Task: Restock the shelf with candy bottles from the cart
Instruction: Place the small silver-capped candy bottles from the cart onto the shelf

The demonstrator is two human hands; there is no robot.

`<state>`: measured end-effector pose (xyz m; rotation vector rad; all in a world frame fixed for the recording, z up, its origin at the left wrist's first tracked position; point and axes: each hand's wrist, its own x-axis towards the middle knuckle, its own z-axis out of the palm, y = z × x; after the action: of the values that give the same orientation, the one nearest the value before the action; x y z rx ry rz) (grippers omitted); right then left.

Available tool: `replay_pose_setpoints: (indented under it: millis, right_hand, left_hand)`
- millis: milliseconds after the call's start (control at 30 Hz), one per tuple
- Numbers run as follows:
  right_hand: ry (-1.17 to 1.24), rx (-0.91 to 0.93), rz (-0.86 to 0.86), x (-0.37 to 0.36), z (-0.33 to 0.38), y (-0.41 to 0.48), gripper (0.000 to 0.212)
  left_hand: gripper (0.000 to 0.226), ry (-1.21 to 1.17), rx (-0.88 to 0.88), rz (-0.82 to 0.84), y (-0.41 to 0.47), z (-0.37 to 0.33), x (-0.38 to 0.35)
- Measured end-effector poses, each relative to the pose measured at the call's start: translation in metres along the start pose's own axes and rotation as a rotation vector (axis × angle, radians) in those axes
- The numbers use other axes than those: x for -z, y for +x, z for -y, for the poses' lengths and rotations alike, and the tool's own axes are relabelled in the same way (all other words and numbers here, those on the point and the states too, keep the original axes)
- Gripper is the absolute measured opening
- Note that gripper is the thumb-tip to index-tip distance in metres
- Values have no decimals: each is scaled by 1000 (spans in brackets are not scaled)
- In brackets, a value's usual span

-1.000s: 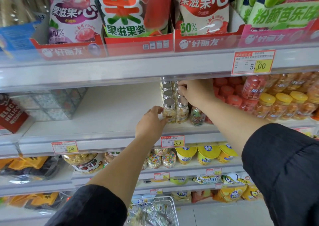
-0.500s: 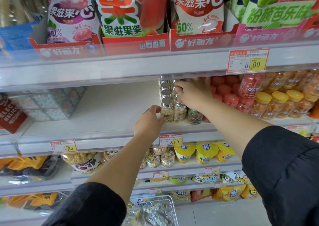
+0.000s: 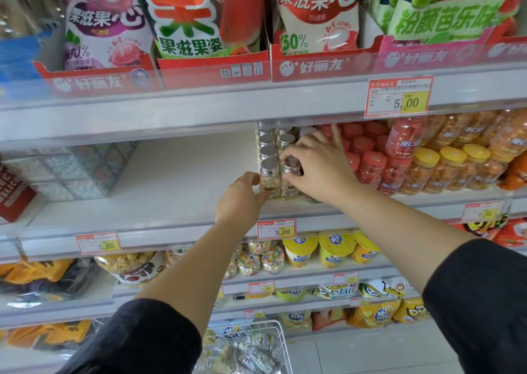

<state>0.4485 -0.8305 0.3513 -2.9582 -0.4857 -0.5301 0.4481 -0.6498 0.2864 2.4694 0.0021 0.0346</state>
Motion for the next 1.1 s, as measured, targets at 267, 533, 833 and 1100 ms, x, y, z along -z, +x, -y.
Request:
replay_pose_setpoints:
  millis: [267,533,833,1100]
  right_hand:
    - [-49,-38,-15,0,5,-2,35]
    - [178,187,-268,-8,15,-65,22]
    - [152,92,184,-36,24,-81,61]
    - [160,69,215,-37,25,-77,61]
  left_hand:
    - [30,10,11,8,2,0,2]
    - [38,19,-35,-72,-17,2,5]
    - [36,250,-166,-60,-44,-3,-4]
    - [35,284,-151,-12,-42,-8,-2]
